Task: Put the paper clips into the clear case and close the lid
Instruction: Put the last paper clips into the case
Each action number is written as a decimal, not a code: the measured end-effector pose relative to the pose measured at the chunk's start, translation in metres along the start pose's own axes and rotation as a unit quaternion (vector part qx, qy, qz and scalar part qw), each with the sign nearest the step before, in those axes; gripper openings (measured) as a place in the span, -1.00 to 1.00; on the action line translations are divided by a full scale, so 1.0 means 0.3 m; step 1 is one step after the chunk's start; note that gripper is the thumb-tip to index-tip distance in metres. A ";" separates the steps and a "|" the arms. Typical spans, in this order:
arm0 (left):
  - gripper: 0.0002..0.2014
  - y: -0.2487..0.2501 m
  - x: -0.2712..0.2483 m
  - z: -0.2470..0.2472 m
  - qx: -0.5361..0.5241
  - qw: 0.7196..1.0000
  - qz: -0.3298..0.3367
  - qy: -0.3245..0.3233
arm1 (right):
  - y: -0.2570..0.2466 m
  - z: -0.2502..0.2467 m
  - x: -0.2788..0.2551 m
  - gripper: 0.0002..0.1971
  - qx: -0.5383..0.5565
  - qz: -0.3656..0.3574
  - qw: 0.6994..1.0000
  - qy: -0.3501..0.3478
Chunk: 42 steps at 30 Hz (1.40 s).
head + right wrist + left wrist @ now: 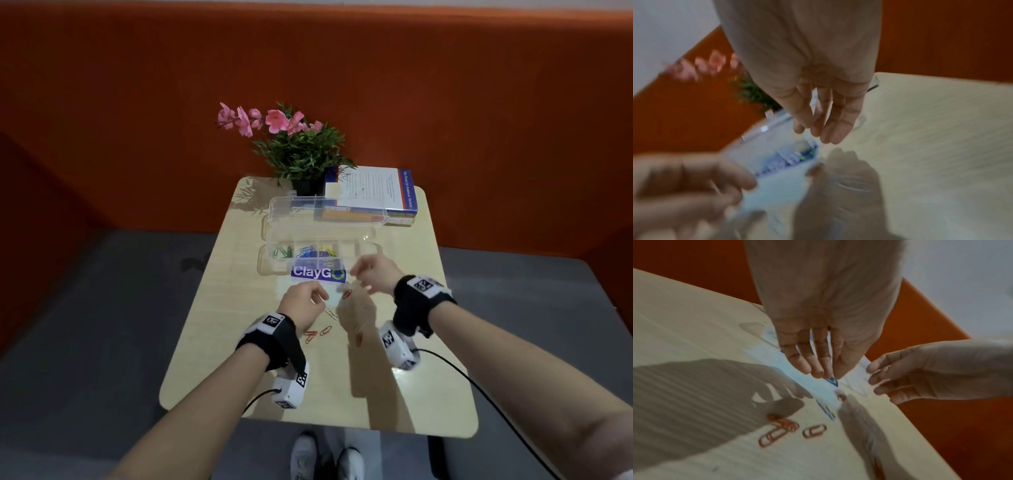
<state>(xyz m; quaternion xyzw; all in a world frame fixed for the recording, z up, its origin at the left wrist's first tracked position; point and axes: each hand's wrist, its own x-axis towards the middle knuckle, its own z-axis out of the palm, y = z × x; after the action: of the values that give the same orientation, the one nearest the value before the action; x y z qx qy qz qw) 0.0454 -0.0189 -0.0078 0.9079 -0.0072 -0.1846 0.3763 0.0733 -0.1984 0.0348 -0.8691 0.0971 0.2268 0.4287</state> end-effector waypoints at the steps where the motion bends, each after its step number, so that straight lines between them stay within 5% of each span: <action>1: -0.78 0.012 0.001 0.017 0.037 0.999 0.015 -0.012 | 0.040 0.010 -0.012 -0.76 -0.092 -0.005 0.996 0.003; 3: -0.77 0.032 0.008 0.047 0.101 0.993 0.048 -0.035 | 0.112 0.039 -0.038 -0.80 -0.214 -0.021 0.977 0.000; 10: -0.72 0.035 0.034 0.082 0.268 0.952 0.099 -0.108 | 0.202 0.111 -0.047 -0.62 -0.307 -0.101 0.946 -0.006; 25: -0.77 0.049 0.048 0.081 0.420 0.891 0.150 -0.089 | 0.202 0.154 -0.021 -0.72 -0.405 -0.113 0.907 0.022; 32: -0.74 0.059 0.062 0.080 0.314 0.941 0.105 -0.074 | 0.231 0.084 -0.015 -0.81 -0.082 0.004 0.989 0.125; 37: -0.76 0.085 0.058 0.126 0.216 0.968 0.082 -0.097 | 0.278 0.060 -0.013 -0.85 0.096 0.047 0.984 0.140; 42: -0.88 0.115 0.045 0.175 0.185 0.974 0.099 -0.088 | 0.294 0.052 -0.033 -0.81 0.339 0.091 0.931 0.099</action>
<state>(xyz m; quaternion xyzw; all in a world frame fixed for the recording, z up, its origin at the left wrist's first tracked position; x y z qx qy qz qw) 0.0443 -0.0815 -0.0225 0.9368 -0.1642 -0.2210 0.2157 0.0277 -0.2406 -0.0304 -0.6772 0.2887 0.1315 0.6639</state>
